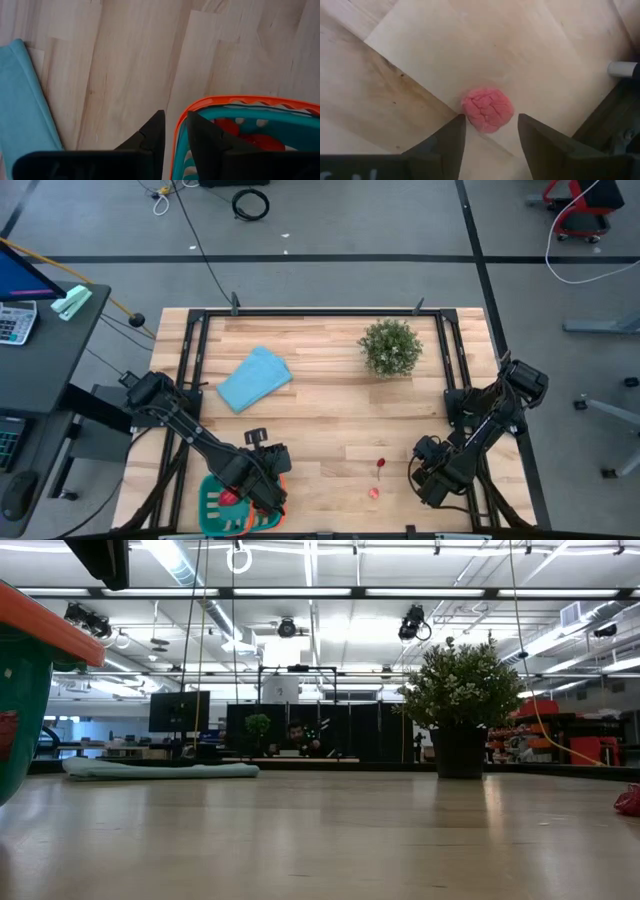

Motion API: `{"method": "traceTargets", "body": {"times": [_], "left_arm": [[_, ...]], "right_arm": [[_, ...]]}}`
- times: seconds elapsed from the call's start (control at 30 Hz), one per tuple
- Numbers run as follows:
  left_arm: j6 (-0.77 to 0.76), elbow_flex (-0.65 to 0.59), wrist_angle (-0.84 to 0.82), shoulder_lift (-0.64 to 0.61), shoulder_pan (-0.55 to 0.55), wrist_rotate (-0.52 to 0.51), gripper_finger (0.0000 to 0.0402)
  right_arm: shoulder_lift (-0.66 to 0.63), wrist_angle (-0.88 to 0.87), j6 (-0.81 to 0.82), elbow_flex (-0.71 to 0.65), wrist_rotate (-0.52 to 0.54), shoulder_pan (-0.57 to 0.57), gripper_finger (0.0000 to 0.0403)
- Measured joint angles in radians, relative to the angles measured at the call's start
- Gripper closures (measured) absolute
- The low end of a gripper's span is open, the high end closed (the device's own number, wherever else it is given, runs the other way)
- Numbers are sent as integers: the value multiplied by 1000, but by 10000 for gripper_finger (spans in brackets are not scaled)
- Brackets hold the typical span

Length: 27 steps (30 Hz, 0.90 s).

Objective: Pick and placing Produce into tupperware
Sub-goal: Put the pink peach into the blue basket

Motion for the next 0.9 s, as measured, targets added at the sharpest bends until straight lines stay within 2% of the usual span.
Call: {"method": "traceTargets", "body": {"times": [0.13,0.27,0.63,0.73,0.9], "left_arm": [[-1,0,0,0,0,0,316],[-12,0,0,0,1,0,317],[-20,0,1,0,1,0,335],[-57,0,1,0,1,0,340],[-90,-1,1,-15,2,-5,353]], "right_arm": [[1,1,-10,-2,24,1,213],[2,8,-20,-2,33,0,231],[3,55,-36,2,54,-1,354],[6,62,-23,40,120,-2,372],[6,60,-23,160,338,-5,366]]}}
